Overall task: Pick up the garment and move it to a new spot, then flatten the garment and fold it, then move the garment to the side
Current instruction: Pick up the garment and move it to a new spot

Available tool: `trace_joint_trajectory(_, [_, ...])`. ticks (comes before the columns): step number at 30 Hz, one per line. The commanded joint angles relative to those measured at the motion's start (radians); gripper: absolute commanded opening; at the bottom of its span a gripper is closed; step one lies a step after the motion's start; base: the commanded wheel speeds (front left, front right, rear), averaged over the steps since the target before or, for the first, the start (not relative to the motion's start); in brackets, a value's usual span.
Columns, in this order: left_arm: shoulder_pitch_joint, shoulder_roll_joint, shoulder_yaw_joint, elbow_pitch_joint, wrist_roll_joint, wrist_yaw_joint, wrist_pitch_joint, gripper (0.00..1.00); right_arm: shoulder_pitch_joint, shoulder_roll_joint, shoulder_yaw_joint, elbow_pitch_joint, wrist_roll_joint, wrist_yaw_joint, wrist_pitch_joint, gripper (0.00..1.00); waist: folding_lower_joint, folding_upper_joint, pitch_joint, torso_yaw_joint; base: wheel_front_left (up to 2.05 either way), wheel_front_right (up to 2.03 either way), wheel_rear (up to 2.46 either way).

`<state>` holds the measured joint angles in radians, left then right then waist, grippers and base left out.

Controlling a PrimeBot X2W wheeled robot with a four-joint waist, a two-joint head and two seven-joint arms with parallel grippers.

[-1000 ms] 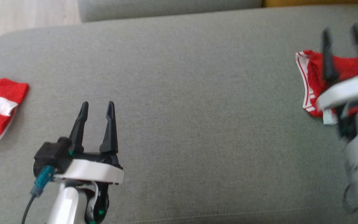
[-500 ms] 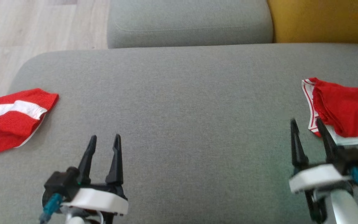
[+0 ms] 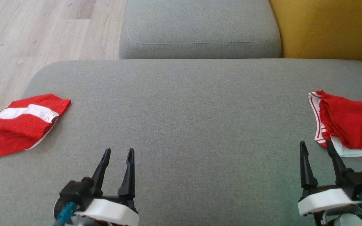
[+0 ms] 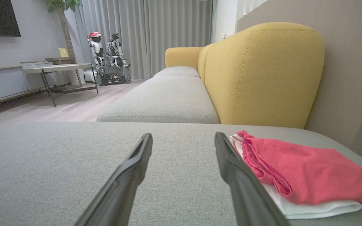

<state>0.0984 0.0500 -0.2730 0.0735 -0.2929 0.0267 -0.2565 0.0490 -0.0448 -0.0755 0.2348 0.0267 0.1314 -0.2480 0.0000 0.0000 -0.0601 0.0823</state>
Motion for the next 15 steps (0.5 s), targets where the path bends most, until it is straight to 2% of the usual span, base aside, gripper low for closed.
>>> trace_joint_trajectory(1, [-0.035,0.0,0.024,-0.025,0.007,0.0,-0.005,1.0,-0.033,-0.006,0.019,-0.039,0.01,-0.001,-0.013,1.0,0.0,0.0,0.001,-0.001,0.0,0.0,0.0])
trace_joint_trajectory(15, [-0.034,0.0,0.036,-0.023,0.007,0.009,-0.005,1.0,-0.041,-0.006,0.03,-0.033,0.02,-0.001,-0.014,1.0,0.0,0.0,0.008,-0.029,0.0,0.0,0.0])
